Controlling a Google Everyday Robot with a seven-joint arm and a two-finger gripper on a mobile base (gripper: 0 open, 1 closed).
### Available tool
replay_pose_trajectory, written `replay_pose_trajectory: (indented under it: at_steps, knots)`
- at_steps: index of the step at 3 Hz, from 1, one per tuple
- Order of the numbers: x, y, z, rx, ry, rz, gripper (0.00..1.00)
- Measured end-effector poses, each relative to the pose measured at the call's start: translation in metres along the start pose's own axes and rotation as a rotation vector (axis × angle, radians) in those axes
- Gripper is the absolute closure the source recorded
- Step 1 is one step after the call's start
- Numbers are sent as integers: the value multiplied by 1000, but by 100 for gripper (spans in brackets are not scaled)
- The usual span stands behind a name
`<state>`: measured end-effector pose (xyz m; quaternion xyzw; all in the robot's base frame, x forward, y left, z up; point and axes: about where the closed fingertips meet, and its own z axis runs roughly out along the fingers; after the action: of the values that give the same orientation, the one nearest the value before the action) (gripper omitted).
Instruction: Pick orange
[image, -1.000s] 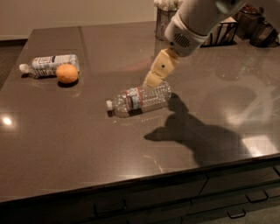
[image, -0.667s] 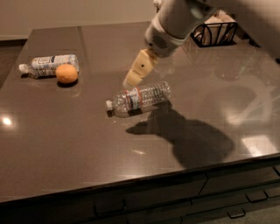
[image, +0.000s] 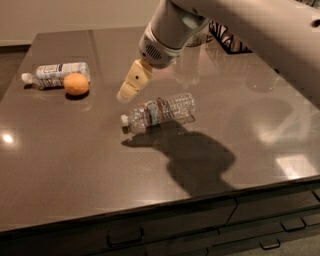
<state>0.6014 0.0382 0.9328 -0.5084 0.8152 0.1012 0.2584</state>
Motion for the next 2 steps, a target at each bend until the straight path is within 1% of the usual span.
replay_pose_trajectory:
  at_steps: [1, 2]
  knots:
    - [-1, 1, 2, 5, 9, 13, 0]
    - [-17, 0, 25, 26, 45, 26, 0]
